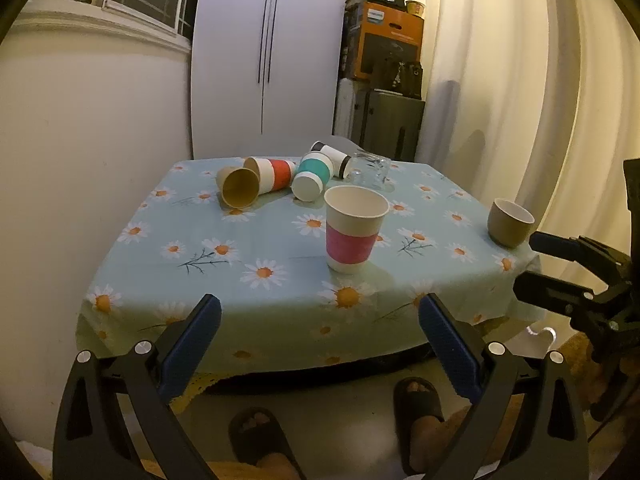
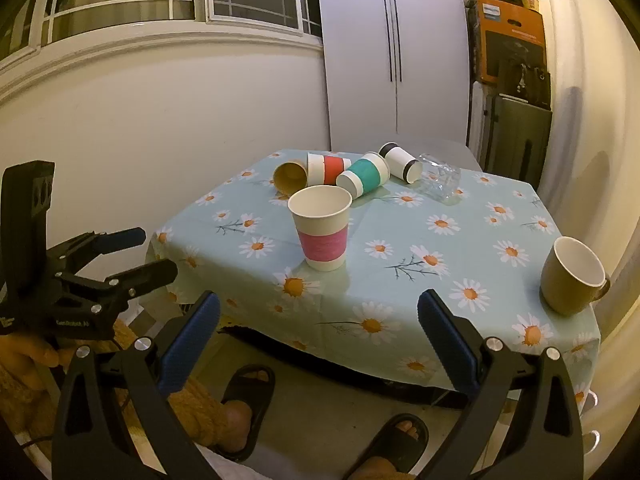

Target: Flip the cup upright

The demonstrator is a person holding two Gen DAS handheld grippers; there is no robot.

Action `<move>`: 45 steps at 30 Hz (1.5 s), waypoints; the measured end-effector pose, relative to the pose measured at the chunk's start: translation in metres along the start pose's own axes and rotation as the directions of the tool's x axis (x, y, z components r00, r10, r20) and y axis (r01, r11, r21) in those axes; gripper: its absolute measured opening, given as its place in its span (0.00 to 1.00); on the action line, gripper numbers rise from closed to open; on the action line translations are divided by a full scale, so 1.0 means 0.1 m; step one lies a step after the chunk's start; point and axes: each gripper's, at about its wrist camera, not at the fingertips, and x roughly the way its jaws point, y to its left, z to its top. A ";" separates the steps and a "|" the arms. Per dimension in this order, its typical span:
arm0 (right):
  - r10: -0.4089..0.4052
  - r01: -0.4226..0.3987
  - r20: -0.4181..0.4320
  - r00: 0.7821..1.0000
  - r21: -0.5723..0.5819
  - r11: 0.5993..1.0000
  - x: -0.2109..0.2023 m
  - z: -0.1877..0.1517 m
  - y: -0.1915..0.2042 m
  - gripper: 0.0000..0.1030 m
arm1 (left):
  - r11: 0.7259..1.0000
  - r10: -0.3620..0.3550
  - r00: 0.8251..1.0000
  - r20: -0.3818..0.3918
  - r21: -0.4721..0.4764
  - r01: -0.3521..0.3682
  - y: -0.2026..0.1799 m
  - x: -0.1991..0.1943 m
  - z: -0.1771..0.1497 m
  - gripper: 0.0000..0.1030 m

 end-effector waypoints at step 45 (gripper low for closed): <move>-0.001 0.001 -0.027 1.000 -0.020 1.000 0.04 -0.01 0.00 0.95 | 1.000 -0.002 1.000 -0.024 0.004 0.002 -0.02 0.03 -0.02 0.94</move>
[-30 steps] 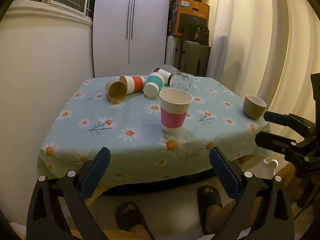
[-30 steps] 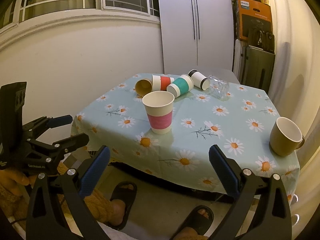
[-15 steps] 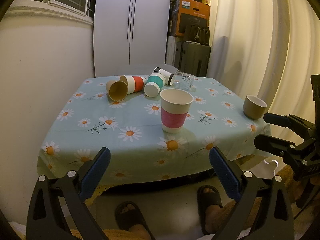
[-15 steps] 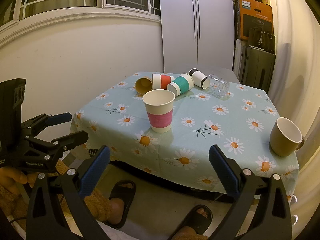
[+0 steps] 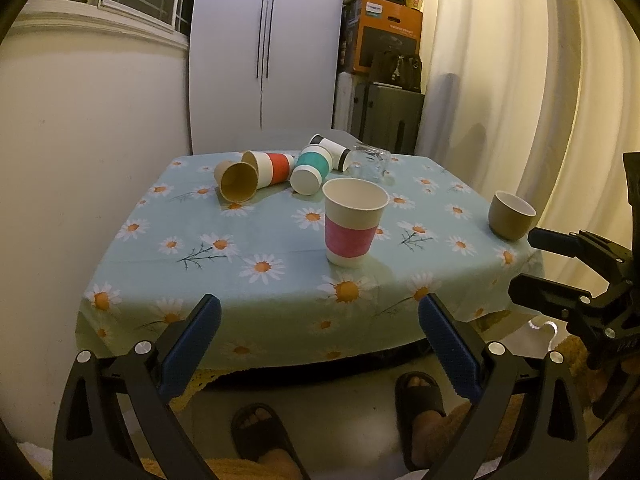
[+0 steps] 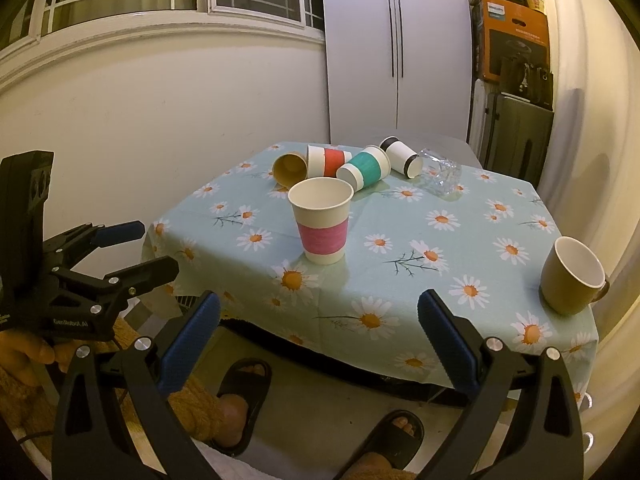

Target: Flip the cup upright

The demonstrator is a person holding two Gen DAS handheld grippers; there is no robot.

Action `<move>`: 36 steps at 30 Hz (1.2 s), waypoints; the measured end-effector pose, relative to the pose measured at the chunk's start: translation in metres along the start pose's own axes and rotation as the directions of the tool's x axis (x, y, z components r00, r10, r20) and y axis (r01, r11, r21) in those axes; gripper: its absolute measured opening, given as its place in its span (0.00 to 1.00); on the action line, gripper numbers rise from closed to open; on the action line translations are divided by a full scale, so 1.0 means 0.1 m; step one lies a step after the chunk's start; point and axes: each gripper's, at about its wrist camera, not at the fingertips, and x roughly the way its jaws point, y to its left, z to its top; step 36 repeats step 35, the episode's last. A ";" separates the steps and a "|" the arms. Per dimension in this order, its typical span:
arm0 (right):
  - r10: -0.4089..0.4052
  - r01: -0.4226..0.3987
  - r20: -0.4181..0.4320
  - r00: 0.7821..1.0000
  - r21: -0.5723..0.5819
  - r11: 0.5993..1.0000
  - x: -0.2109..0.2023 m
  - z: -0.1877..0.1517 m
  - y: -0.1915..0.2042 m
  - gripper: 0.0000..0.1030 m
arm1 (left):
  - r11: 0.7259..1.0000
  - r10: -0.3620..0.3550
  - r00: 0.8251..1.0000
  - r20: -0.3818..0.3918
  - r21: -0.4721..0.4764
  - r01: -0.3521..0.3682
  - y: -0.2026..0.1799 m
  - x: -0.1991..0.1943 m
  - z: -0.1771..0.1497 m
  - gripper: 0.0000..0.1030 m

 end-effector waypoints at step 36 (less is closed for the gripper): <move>0.005 -0.005 -0.005 1.000 -0.017 1.000 0.00 -0.01 -0.02 0.95 | 1.000 -0.003 1.000 -0.010 0.003 0.003 0.02 0.03 0.00 0.94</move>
